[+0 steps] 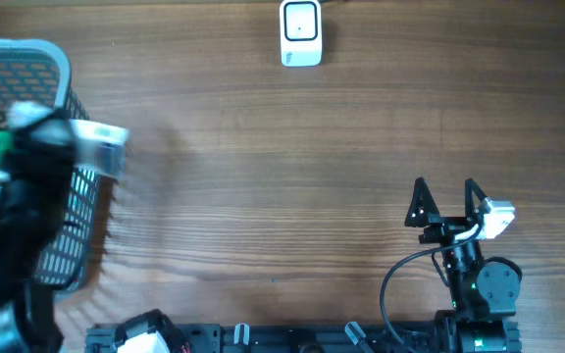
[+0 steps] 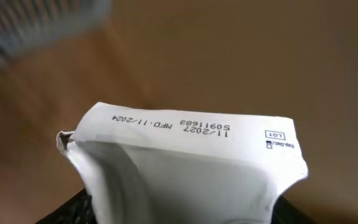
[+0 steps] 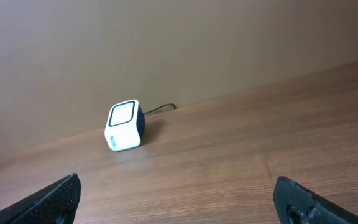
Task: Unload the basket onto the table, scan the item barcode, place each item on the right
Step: 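Carry the white pack out with the left gripper and drop it on the table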
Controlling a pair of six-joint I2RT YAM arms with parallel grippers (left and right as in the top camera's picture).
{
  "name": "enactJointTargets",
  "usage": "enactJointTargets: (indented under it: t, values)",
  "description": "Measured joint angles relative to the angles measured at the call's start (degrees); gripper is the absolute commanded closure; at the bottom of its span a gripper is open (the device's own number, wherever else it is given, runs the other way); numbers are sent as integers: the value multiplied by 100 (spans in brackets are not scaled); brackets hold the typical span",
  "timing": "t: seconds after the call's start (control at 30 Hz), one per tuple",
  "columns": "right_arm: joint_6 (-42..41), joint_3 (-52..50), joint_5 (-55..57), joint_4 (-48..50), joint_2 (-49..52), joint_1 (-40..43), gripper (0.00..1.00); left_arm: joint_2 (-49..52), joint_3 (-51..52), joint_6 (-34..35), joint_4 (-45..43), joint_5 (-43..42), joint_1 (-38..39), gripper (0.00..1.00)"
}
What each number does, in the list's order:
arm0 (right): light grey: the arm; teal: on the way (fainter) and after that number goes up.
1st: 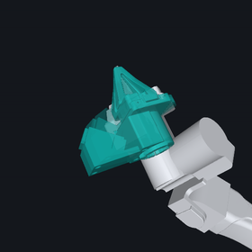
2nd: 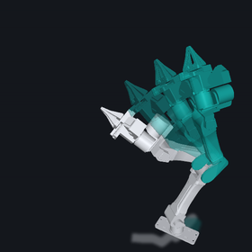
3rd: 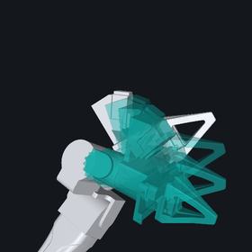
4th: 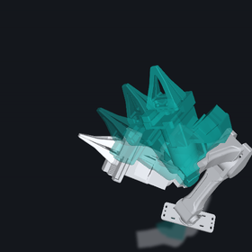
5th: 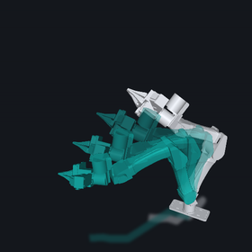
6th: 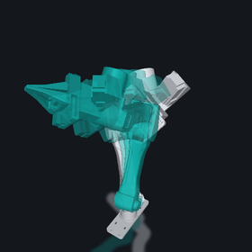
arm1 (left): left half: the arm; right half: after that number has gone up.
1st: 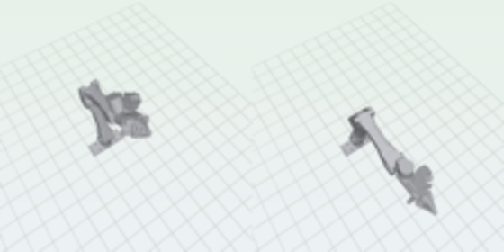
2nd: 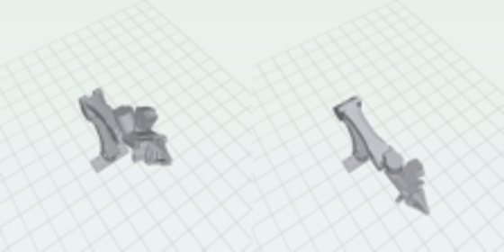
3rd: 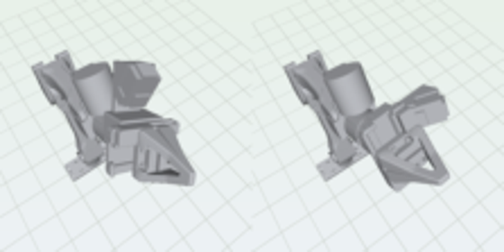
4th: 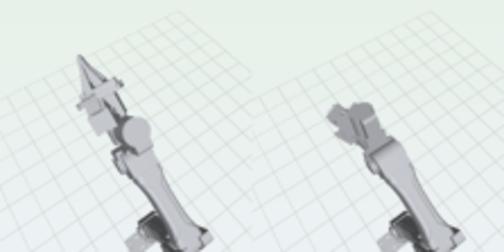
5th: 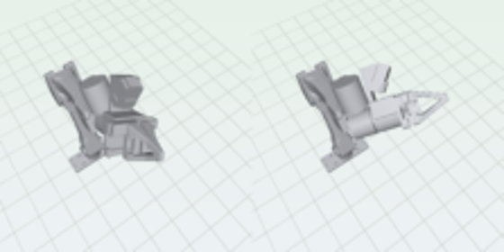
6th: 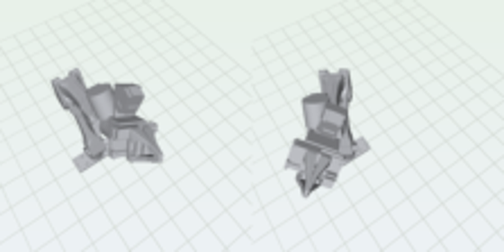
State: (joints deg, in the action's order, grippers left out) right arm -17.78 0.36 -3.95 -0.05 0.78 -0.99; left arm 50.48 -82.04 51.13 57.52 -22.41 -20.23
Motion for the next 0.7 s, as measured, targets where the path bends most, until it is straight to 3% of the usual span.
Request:
enactJointTargets:
  t: [0.17, 0.4, 0.57, 0.7]
  values:
    - [0, 0, 2, 0, 0, 0, 0, 481, 761, -474, 70, 726, 2087, 41]
    - [0, 0, 0, -2, 2, 0, 0, 2420, 1187, -1781, -713, 2483, 4651, 38]
    - [0, 0, 0, 0, 2, 0, 0, 4085, 1200, -2916, -1152, 3021, 5772, 38]
    - [0, 0, 2, 0, 0, 0, 0, 4992, 1207, -3416, -1287, 3097, 6146, 36]
